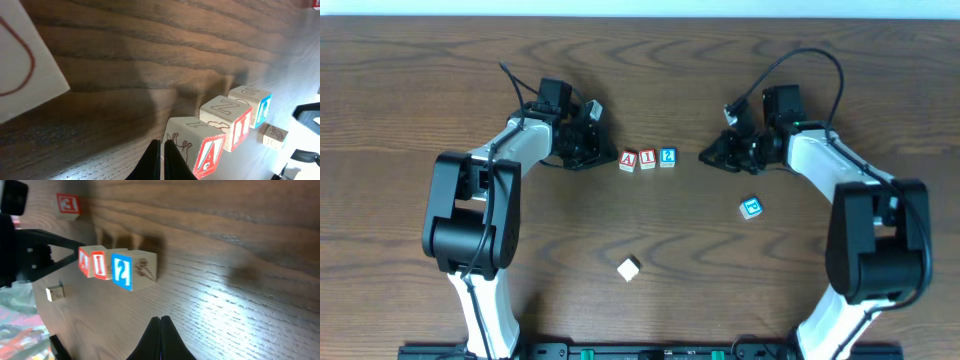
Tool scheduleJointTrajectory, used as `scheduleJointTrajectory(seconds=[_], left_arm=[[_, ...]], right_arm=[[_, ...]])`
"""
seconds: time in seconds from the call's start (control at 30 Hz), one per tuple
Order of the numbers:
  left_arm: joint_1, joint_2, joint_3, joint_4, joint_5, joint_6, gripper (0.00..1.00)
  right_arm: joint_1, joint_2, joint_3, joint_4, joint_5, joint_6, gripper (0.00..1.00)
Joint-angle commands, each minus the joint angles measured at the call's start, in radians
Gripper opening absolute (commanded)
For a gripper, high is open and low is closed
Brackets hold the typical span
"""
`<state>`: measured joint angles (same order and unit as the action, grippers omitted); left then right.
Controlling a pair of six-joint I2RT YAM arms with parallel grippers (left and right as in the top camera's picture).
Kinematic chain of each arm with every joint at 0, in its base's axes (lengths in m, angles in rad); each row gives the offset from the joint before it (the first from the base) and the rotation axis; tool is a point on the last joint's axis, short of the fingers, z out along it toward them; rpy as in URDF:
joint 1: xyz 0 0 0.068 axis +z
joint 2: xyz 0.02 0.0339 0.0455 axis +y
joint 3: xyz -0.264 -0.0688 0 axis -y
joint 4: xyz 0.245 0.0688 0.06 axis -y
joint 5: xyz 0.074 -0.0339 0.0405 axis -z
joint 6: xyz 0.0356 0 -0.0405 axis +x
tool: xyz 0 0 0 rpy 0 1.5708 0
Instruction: Spell out Ai2
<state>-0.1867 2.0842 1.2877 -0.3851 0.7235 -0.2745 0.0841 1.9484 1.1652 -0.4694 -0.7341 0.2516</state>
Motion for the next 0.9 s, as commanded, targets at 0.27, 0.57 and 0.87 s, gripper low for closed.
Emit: scheduleJointTrajectory(seconds=[0.27,0.57,0.87], left_arm=[[-0.045,0.02,-0.003,0.004,-0.039,-0.05,0.06],[-0.05,0.02,-0.003,0.006,-0.069,-0.071,0.06],[-0.05,0.02,-0.003,0.031,-0.069,-0.09,0.06]], right_arm=[[0.005,0.055,0.003,0.046,-0.06,-0.008,0.01],[0.027,0.068,0.003,0.111,-0.06,0.018,0.01],[0.042,0.119,0.003,0.187,-0.105,0.071,0.01]])
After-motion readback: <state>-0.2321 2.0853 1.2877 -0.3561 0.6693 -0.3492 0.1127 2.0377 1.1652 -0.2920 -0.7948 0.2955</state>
